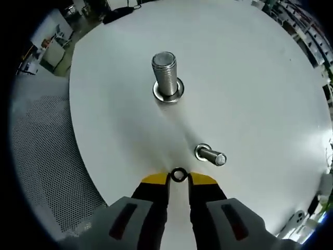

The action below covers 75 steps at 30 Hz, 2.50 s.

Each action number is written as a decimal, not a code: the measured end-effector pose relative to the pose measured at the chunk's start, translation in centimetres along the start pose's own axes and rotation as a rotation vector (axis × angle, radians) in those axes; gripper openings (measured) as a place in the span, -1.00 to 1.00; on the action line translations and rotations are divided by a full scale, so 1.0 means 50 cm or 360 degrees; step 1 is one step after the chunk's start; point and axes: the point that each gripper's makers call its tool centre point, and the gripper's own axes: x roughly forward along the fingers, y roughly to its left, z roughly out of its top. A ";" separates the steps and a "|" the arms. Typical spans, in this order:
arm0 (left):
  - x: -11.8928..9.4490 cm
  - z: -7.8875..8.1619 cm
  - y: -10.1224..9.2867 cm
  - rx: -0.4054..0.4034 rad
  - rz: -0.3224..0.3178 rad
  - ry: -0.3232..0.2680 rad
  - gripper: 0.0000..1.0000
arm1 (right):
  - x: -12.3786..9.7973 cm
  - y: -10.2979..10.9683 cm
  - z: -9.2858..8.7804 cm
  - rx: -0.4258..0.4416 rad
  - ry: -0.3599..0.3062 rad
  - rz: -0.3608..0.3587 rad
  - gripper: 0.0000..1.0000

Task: Place the washer onto the threaded stud by aligning its center hole with the stud, sliding it down to the base, and recovering from edge contact or off-axis alignment until the washer reaches the visible bottom stop.

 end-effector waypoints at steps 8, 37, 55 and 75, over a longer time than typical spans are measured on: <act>-0.001 0.000 0.000 0.0000 0.0001 0.0000 -0.61 | 0.005 0.002 0.002 -0.0101 0.0114 -0.0063 -0.70; 0.002 -0.001 -0.012 -0.0025 -0.0051 -0.0005 -0.49 | -0.005 0.009 -0.027 0.0152 -0.0107 -0.0078 -0.73; 0.002 -0.016 -0.013 -0.0014 -0.0050 0.0058 -0.49 | -0.048 -0.004 -0.033 0.0294 -0.0237 -0.0122 -0.74; 0.000 -0.020 -0.012 -0.0017 -0.0039 0.0065 -0.48 | -0.124 -0.044 -0.041 0.0276 -0.0313 -0.0208 -0.74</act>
